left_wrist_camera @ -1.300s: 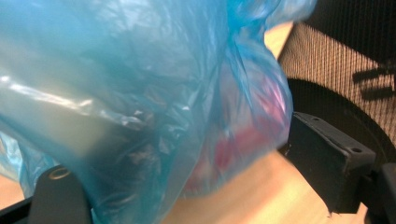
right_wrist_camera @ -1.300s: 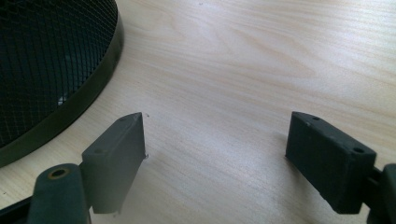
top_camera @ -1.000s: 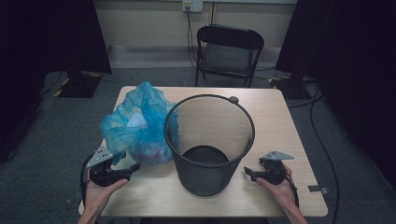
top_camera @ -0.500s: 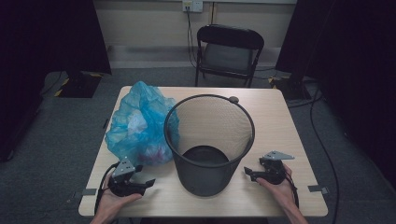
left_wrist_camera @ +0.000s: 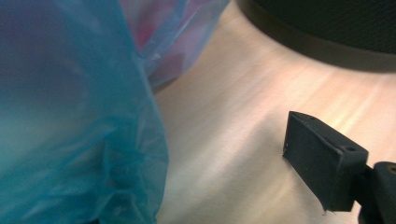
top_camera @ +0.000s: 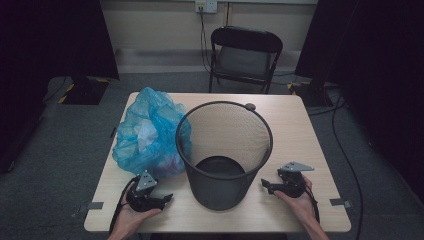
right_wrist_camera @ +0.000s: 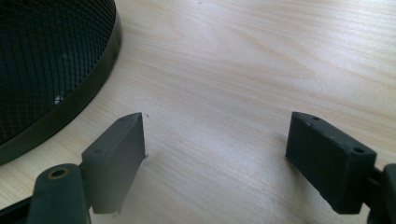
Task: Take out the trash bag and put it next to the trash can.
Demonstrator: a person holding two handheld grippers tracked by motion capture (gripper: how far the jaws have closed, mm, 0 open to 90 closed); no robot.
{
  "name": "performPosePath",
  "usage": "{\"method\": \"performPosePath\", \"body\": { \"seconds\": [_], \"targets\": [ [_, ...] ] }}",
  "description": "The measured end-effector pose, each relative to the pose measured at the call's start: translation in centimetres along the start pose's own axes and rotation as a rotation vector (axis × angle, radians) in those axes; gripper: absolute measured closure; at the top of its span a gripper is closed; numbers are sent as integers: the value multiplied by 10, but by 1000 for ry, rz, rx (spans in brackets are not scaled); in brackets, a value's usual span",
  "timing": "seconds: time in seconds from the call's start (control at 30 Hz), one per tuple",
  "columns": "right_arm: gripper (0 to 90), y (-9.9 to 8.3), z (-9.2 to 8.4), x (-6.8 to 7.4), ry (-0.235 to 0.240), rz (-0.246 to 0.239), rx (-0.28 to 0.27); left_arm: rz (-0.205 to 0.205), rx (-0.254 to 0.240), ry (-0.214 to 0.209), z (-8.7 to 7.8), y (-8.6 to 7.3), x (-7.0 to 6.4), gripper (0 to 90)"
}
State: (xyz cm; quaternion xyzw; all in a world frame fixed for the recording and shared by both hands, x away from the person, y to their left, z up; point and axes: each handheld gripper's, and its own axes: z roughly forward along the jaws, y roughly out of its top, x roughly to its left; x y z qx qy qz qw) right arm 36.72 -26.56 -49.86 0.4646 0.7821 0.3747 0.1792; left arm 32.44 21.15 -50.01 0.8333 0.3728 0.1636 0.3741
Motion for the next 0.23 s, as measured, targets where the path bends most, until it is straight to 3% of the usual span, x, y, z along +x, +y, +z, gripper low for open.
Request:
{"method": "performPosePath", "body": {
  "seconds": [0.23],
  "targets": [
    [189, 0, 1, 4, -31, -36, 14, -13, 3, 19, 0, 0, 1, 209]
  ]
}}
